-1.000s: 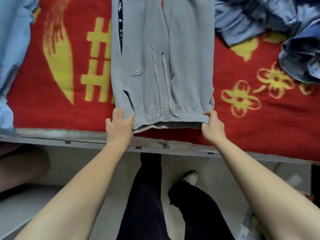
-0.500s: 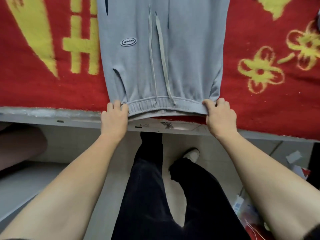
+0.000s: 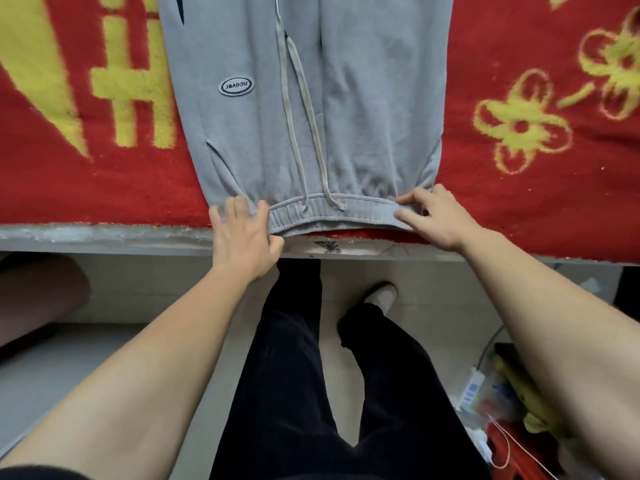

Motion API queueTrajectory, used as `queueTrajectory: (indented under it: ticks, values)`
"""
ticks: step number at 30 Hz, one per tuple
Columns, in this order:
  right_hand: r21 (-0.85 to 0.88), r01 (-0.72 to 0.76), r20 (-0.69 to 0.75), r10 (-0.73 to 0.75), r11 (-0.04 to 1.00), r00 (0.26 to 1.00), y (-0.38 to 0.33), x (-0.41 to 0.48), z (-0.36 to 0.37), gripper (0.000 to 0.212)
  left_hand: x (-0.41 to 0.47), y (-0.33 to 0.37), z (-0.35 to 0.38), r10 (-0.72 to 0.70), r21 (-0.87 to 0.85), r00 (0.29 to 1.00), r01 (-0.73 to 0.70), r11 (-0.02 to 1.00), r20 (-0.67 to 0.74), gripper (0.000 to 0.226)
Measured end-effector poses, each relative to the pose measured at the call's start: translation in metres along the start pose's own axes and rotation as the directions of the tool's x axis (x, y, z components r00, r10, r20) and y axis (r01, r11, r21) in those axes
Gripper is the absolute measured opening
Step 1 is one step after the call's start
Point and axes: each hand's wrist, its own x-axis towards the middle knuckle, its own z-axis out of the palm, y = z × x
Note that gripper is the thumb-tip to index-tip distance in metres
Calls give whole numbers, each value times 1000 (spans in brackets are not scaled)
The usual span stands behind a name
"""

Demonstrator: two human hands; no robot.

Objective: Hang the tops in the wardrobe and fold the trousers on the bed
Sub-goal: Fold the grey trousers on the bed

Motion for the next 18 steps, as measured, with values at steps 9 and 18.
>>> queueTrajectory:
  ticks: [9, 18]
  values:
    - [324, -147, -383, 271, 935, 883, 0, 70, -93, 30, 48, 64, -30, 364, -77, 875, -407, 910, -320, 23]
    - [666, -73, -273, 333, 743, 903, -27, 109, -99, 36, 64, 162, -54, 461, -277, 887, -448, 850, -21, 69]
